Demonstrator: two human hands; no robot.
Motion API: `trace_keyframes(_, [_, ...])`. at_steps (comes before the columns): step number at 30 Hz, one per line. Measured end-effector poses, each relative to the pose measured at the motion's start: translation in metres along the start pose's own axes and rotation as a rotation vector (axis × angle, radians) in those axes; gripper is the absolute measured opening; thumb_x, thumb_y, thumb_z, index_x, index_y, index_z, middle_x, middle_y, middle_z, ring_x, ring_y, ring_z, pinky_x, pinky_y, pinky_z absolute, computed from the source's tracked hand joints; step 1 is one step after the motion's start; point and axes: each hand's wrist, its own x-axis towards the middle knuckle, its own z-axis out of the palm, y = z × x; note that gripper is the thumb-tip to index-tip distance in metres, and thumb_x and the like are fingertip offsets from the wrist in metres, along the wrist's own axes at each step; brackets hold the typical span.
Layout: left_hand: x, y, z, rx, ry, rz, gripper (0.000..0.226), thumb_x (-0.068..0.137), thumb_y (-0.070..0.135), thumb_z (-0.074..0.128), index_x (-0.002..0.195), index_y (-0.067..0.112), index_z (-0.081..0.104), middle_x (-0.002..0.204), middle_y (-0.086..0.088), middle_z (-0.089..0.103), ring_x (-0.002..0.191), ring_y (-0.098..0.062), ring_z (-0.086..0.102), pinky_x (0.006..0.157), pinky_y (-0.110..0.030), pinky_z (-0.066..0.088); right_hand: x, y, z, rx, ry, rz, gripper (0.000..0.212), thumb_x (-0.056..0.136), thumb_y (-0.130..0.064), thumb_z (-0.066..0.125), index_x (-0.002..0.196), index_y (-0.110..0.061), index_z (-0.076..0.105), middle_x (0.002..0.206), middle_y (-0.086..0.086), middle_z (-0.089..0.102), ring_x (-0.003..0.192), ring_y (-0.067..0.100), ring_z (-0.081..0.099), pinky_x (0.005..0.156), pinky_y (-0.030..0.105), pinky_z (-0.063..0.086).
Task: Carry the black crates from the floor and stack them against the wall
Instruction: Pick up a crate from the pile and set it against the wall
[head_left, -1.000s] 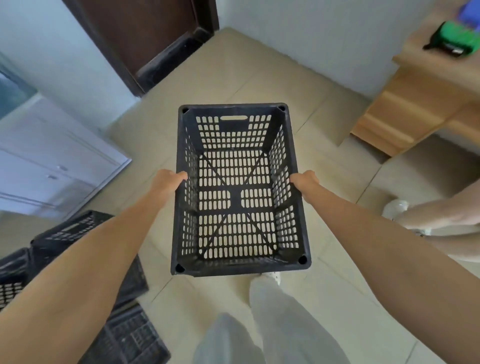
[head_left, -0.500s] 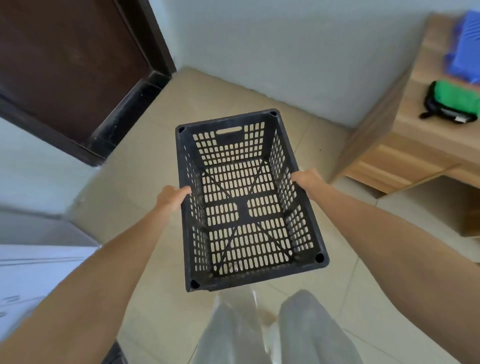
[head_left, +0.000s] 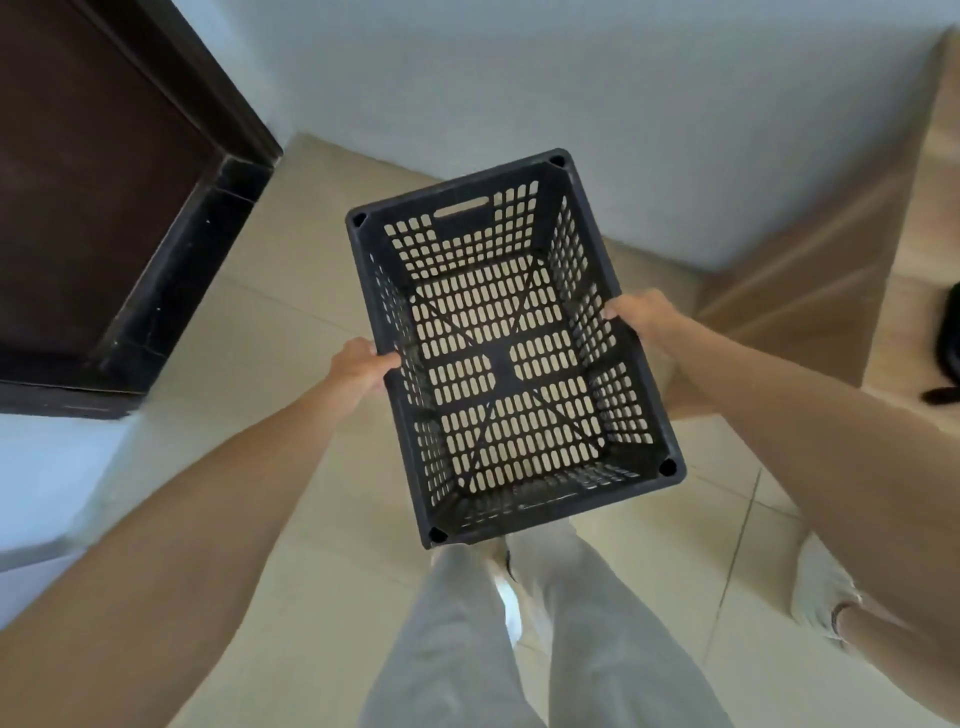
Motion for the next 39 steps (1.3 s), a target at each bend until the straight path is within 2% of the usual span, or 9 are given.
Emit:
trace_keyframes(5, [0.073, 0.052, 0.016, 0.103, -0.061, -0.015, 0.026, 0.085, 0.025, 0.070, 0.099, 0.009, 0.054, 0.099, -0.012, 0.064, 0.087, -0.027, 0.063, 0.075, -0.031, 0.052, 0.080, -0.056, -0.002, 0.075, 0.035, 0.079, 0.029, 0.089, -0.026, 0.058, 0.109, -0.006, 0.052, 0.111, 0.014, 0.063, 0.104, 0.030, 0.061, 0.090, 0.041, 0.050])
trace_keyframes(9, [0.128, 0.067, 0.020, 0.125, -0.129, -0.092, 0.032, 0.081, 0.027, 0.074, 0.100, 0.011, 0.054, 0.101, -0.012, 0.066, 0.087, -0.027, 0.066, 0.084, -0.037, 0.056, 0.141, -0.093, 0.012, 0.119, 0.042, 0.137, 0.036, 0.085, -0.028, 0.059, 0.113, -0.005, 0.056, 0.107, 0.013, 0.066, 0.098, 0.030, 0.064, 0.092, 0.048, 0.052])
trace_keyframes(17, [0.227, 0.083, 0.033, 0.039, -0.139, -0.267, 0.034, 0.080, 0.022, 0.077, 0.106, 0.008, 0.060, 0.110, -0.016, 0.069, 0.083, -0.028, 0.071, 0.079, -0.033, 0.058, 0.253, -0.174, 0.049, 0.066, -0.093, 0.094, 0.012, 0.090, -0.021, 0.054, 0.080, -0.015, 0.054, 0.090, 0.009, 0.062, 0.089, 0.025, 0.060, 0.081, 0.037, 0.049])
trace_keyframes(21, [0.287, 0.085, 0.065, -0.039, -0.104, -0.329, 0.030, 0.081, 0.018, 0.076, 0.102, 0.008, 0.057, 0.113, -0.016, 0.069, 0.085, -0.027, 0.071, 0.075, -0.029, 0.056, 0.331, -0.188, 0.071, 0.000, -0.114, 0.041, 0.017, 0.088, -0.024, 0.055, 0.097, -0.011, 0.060, 0.085, 0.005, 0.064, 0.078, 0.020, 0.060, 0.063, 0.031, 0.044])
trace_keyframes(25, [0.347, 0.073, 0.111, -0.097, -0.131, -0.342, 0.042, 0.080, 0.017, 0.077, 0.117, 0.003, 0.062, 0.111, -0.017, 0.071, 0.075, -0.022, 0.070, 0.064, -0.025, 0.057, 0.411, -0.180, 0.092, -0.050, -0.073, -0.020, 0.020, 0.089, -0.021, 0.060, 0.104, -0.014, 0.048, 0.092, 0.006, 0.058, 0.076, 0.015, 0.053, 0.077, 0.032, 0.043])
trace_keyframes(27, [0.369, 0.064, 0.131, -0.108, -0.126, -0.344, 0.043, 0.079, 0.018, 0.078, 0.116, 0.005, 0.062, 0.106, -0.016, 0.073, 0.074, -0.022, 0.072, 0.074, -0.031, 0.060, 0.443, -0.176, 0.104, -0.067, -0.058, -0.055, 0.026, 0.087, -0.022, 0.062, 0.107, -0.015, 0.049, 0.099, 0.007, 0.056, 0.084, 0.019, 0.055, 0.079, 0.033, 0.045])
trace_keyframes(33, [0.424, 0.040, 0.173, -0.147, -0.092, -0.332, 0.038, 0.077, 0.022, 0.081, 0.104, 0.003, 0.063, 0.089, -0.011, 0.076, 0.090, -0.025, 0.073, 0.089, -0.038, 0.057, 0.527, -0.179, 0.139, -0.183, -0.051, -0.143, 0.066, 0.064, -0.035, 0.063, 0.125, -0.009, 0.058, 0.120, 0.013, 0.060, 0.107, 0.031, 0.058, 0.096, 0.042, 0.050])
trace_keyframes(36, [0.435, 0.039, 0.184, -0.222, -0.064, -0.329, 0.023, 0.080, 0.015, 0.079, 0.089, 0.004, 0.060, 0.058, -0.003, 0.072, 0.088, -0.024, 0.073, 0.091, -0.039, 0.056, 0.558, -0.184, 0.146, -0.195, -0.074, -0.191, 0.058, 0.074, -0.029, 0.064, 0.129, -0.011, 0.056, 0.122, 0.013, 0.061, 0.112, 0.030, 0.057, 0.099, 0.041, 0.047])
trace_keyframes(39, [0.439, 0.045, 0.187, -0.310, -0.083, -0.344, 0.024, 0.081, 0.004, 0.077, 0.076, 0.005, 0.053, 0.071, -0.008, 0.070, 0.082, -0.030, 0.074, 0.088, -0.040, 0.057, 0.575, -0.187, 0.143, -0.225, -0.107, -0.225, 0.063, 0.083, -0.019, 0.062, 0.143, -0.013, 0.043, 0.142, 0.012, 0.048, 0.130, 0.030, 0.046, 0.107, 0.040, 0.038])
